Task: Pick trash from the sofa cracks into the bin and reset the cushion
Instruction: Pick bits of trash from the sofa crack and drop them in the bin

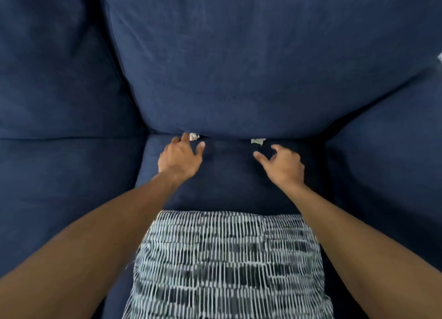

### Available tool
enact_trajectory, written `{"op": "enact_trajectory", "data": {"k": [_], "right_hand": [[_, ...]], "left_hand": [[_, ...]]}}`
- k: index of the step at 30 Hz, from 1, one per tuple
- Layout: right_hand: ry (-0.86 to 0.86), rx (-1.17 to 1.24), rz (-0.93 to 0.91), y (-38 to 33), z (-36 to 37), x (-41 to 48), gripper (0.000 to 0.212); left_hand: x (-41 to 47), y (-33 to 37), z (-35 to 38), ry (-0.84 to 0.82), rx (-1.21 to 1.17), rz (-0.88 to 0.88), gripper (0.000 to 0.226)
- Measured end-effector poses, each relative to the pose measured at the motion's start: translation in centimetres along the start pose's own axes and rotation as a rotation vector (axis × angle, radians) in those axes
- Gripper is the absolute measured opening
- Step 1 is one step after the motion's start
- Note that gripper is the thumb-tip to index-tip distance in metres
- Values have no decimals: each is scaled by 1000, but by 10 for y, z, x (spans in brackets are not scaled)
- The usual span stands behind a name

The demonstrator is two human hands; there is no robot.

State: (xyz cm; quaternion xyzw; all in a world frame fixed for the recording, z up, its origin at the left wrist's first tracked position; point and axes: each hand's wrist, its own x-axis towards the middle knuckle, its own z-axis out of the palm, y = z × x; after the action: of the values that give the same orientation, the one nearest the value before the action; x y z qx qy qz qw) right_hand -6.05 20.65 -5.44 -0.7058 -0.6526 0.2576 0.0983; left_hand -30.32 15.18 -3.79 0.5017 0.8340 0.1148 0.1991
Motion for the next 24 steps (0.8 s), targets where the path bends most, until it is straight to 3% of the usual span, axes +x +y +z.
{"op": "enact_trajectory", "data": {"k": [2,5,11,16,20,24], "right_hand": [[32,33,11,0,20,18,71],[132,63,6,1,41,40,46],[300,197,91,-1,61,58,41],[330,276,100,-5,56,55,34],[281,342,94,-3,38,35,45],[274,374,87,-8,3,2,35]], "left_hand": [[24,-8,19,51,-45,-5,52],[55,-15,42,186,-65,77,39],[77,-26,66,394,-116,223,29],[75,-28,60,391,-167,268,21],[57,-32,42,377,-216,284,15],[26,-28,4,373,-260,320,13]]}}
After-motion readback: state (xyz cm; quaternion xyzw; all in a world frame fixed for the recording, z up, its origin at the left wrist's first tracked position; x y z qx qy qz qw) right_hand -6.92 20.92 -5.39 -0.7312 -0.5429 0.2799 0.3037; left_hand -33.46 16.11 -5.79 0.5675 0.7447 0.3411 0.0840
